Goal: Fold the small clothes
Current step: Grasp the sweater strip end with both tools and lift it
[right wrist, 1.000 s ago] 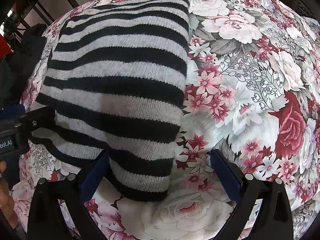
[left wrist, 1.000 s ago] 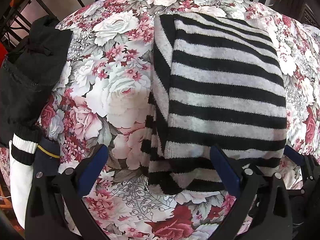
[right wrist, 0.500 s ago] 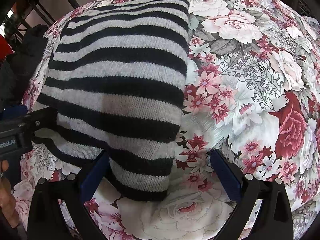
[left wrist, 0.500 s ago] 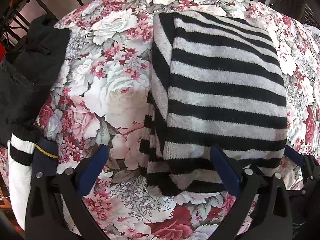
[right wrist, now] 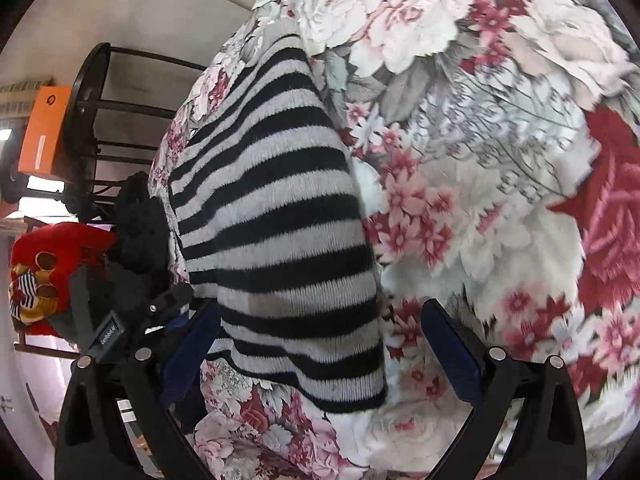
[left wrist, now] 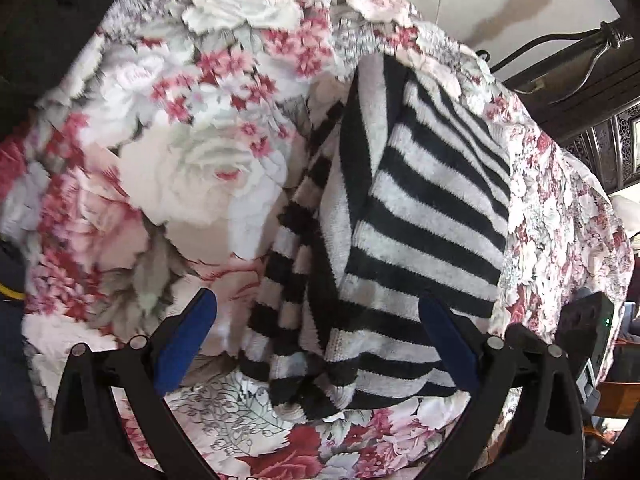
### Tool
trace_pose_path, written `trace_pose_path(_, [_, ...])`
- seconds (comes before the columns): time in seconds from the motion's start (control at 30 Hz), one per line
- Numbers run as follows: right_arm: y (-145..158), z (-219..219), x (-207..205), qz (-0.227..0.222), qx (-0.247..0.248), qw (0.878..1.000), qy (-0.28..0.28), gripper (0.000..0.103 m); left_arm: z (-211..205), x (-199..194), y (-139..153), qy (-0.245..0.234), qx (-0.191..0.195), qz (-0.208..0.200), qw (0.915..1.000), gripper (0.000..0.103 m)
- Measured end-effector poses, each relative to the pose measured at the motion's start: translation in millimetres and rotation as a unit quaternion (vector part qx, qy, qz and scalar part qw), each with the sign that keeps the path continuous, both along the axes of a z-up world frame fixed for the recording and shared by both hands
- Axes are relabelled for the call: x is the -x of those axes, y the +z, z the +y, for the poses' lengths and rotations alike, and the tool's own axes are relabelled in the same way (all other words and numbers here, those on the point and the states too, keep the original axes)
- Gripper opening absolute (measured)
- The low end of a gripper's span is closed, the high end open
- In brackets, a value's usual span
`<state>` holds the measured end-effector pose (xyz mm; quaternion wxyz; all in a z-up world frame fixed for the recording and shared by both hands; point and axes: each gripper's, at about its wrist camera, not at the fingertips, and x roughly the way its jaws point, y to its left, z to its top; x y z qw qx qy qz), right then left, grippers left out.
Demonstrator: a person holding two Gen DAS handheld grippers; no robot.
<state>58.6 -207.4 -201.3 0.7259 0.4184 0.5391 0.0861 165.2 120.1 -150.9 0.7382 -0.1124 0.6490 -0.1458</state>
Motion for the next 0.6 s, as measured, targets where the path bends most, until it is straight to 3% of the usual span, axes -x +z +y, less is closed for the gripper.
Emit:
trace_pose_path(0.13, [1, 8, -17, -0.019, 0.017, 0.999, 0.023, 0.100, -6, 1, -12, -0.019, 0.000, 0.014, 0.9997, 0.098])
trace_pose_path(0.27, [-6, 19, -24, -0.034, 0.012, 0.999, 0.035, 0.100, -19, 2, -28, -0.036, 0.027, 0.033, 0.9984, 0.098])
trace_pose_path(0.4, [-14, 25, -24, -0.037, 0.016, 0.998, 0.038, 0.100, -30, 0, -38, -0.053, 0.013, 0.029, 0.9981, 0.099])
trace_pose_path(0.6, [-31, 21, -34, -0.025, -0.007, 1.000, 0.011, 0.100, -15, -12, -53, -0.016, 0.055, 0.056, 0.9968, 0.099])
